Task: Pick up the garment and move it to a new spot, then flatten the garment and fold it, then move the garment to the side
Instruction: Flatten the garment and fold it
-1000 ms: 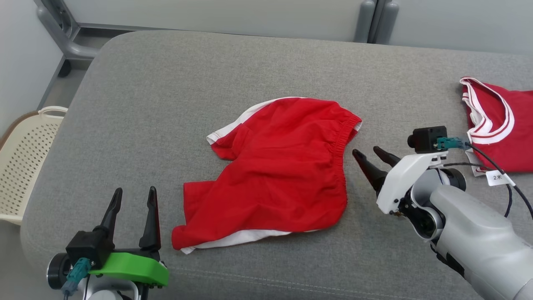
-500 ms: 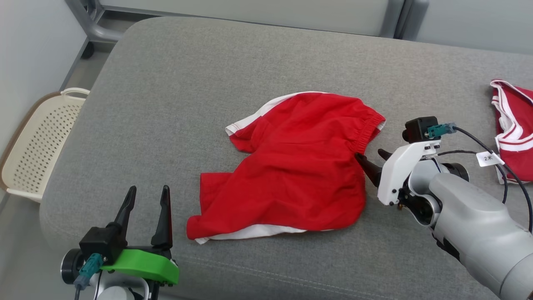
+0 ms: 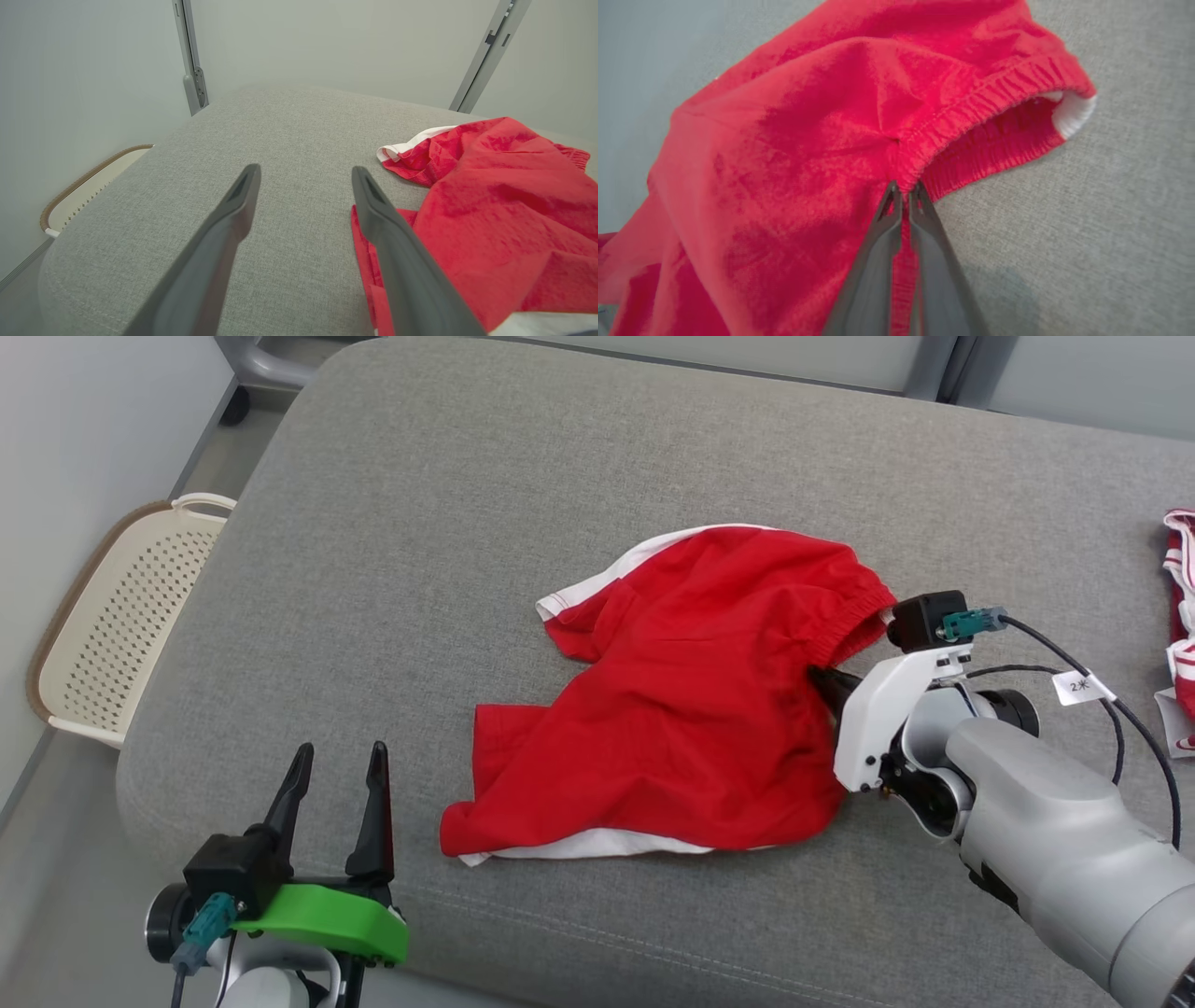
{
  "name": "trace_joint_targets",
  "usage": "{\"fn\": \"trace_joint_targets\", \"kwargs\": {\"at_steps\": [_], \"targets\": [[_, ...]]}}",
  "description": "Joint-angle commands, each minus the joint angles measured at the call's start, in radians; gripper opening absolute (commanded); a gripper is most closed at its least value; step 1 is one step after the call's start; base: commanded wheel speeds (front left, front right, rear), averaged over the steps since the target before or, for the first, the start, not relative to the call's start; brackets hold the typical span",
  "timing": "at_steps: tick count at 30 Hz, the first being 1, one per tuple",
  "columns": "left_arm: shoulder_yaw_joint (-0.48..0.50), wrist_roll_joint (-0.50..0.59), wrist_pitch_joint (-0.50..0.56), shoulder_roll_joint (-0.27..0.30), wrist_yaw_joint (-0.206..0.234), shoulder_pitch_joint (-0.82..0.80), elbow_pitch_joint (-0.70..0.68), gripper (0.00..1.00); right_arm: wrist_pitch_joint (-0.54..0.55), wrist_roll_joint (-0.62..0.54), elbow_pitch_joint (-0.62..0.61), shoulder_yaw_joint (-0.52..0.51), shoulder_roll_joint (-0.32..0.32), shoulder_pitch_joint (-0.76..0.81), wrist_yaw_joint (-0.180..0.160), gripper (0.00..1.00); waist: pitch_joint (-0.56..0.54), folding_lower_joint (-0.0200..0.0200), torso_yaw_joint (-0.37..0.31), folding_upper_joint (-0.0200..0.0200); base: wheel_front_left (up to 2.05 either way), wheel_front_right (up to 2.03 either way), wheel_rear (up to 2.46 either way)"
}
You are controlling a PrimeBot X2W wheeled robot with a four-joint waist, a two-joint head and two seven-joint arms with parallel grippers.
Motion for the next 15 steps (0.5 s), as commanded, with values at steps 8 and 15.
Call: {"fn": "trace_joint_targets", "kwargs": {"at_steps": [8,15], "targets": [[0.01,0.005,-0.003,0.006,-0.002,0.012,0.007,1.0,-0.131,0.043,-0.133,0.022,-0.091,0.039,0.0,0.0,-0.043,0.0,-0.054,0.0,0.0,0.0,0.0],[0.008,0.005,-0.003,0.014,-0.002,0.024,0.008,1.0,-0.166,0.109,-0.329,0.016,-0.208,0.099,0.0,0.0,-0.061,0.0,-0.09,0.0,0.0,0.0,0.0]]}}
